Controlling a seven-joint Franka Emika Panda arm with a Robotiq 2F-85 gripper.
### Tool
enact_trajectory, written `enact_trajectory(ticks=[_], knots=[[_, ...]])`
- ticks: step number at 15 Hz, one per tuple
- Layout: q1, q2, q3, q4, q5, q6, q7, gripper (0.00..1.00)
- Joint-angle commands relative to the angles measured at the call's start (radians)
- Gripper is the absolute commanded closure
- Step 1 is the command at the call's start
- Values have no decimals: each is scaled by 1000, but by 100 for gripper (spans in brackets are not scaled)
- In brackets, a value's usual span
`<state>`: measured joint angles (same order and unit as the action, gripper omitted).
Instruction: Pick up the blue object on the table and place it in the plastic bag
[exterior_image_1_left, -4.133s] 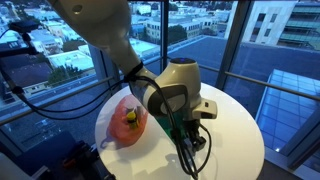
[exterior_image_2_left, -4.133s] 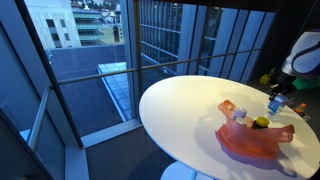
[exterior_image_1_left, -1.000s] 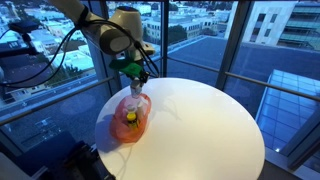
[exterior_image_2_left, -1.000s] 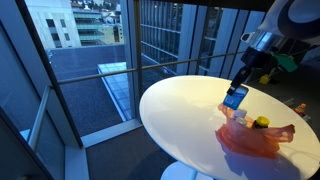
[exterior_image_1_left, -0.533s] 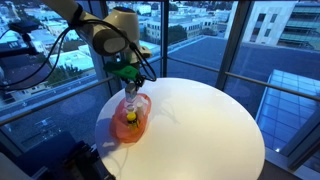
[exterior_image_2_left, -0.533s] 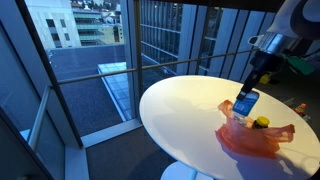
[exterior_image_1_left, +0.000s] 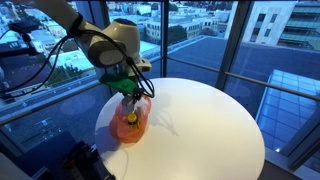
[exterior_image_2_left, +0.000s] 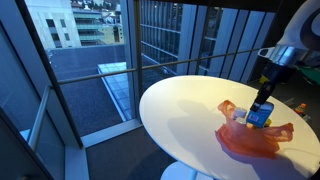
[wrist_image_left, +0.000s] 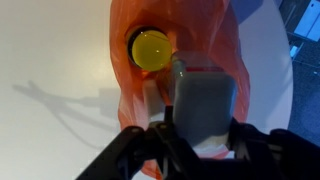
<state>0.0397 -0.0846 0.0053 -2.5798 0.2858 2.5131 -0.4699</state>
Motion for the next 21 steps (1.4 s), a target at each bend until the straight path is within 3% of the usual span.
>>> enact_trajectory(ticks=[1,14,21], knots=[[-3,-20,-27,-37,15,2,-42,79],[12,71,-1,-49,-27,69,-21,79],[2,143,25,-47,-102,116,2,79]])
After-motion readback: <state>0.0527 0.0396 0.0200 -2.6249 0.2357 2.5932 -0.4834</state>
